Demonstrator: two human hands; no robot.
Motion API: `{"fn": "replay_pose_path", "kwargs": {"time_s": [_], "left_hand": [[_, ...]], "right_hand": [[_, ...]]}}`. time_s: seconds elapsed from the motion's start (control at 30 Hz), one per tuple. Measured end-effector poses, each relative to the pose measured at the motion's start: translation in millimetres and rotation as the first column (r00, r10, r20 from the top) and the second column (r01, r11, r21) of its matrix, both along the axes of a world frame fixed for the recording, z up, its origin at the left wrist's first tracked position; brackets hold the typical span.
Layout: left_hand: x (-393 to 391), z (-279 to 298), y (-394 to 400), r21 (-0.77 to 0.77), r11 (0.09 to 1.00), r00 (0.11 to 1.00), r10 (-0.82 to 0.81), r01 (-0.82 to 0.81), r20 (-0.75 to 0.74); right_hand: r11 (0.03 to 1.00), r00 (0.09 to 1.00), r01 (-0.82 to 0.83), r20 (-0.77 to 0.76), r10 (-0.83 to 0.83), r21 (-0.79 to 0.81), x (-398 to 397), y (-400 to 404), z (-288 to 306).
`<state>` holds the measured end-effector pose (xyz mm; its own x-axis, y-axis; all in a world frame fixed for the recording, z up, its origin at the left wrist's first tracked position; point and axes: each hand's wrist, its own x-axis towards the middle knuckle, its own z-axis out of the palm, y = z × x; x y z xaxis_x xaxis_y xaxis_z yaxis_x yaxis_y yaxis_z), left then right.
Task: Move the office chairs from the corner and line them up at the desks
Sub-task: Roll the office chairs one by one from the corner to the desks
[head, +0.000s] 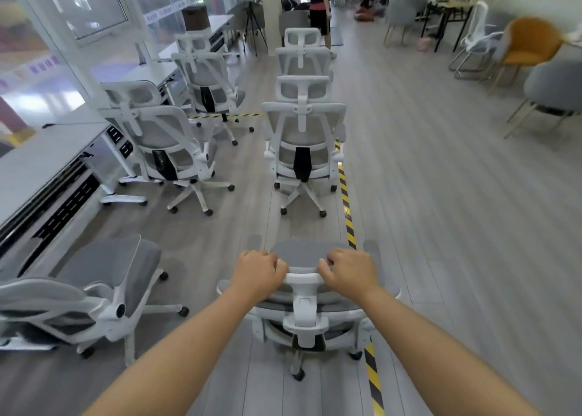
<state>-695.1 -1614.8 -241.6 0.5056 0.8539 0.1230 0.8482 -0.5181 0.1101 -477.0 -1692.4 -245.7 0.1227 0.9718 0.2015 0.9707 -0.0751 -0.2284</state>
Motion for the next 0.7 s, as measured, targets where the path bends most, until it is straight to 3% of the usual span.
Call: {"fn": "replay_pose_path", "kwargs": {"time_s": [0.3,0.5,0.7], "left_hand": [[2.3,10.2,10.3,-0.076,0.997,0.996,0.028,-0.035,-0.090],[-2.9,33.9,20.9,-0.284,0.959,0.998,-0.034,0.017,-0.056],[-44.9,49.2,57.1,-0.309,0.945,0.994,0.105,-0.109,-0.029]], "right_hand": [[0.993,0.998,-0.046,-0.046,0.041,-0.112,2.6,15.9,14.8],[0.901,0.983,-0.103,-0.183,0.026,-0.422,4.5,47.9,38.6],[0.850,0.975,-0.221,-0.137,0.176,-0.479,-43.1,118.7,50.4]]}}
